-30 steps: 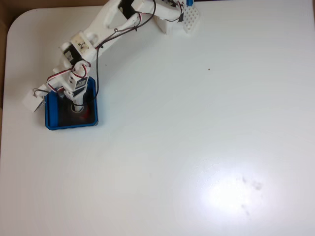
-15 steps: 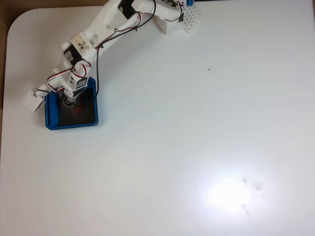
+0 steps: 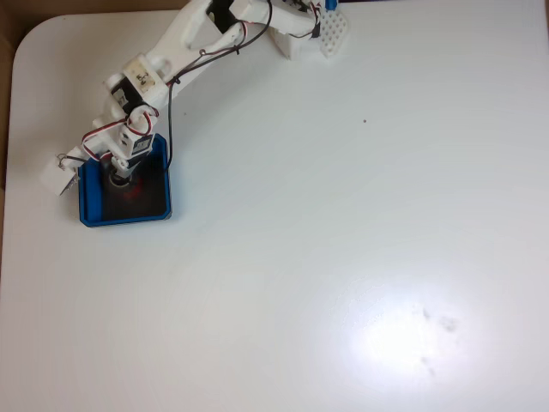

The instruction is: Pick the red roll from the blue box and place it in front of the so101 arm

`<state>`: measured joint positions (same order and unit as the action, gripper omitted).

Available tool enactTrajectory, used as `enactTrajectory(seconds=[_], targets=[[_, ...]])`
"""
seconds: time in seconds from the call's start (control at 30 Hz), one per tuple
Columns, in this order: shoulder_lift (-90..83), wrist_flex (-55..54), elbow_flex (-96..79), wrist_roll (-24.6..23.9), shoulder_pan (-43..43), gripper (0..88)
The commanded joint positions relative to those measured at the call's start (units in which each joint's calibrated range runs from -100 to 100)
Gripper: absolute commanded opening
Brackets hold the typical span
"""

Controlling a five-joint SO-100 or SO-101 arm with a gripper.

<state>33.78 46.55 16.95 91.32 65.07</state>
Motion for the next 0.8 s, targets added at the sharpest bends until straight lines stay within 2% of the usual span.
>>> enactTrajectory(seconds=[0.0, 0.4, 0.57, 0.77], targets=[[-7.5, -0.2, 2.8, -0.3, 0.4, 0.5], [-25.6, 0.4, 2.2, 0.2, -0.9, 0.6], [-33.4, 0.5, -4.2, 0.2, -8.5, 0.6], [-47.7, 0.5, -24.1, 0.2, -23.0, 0.6]])
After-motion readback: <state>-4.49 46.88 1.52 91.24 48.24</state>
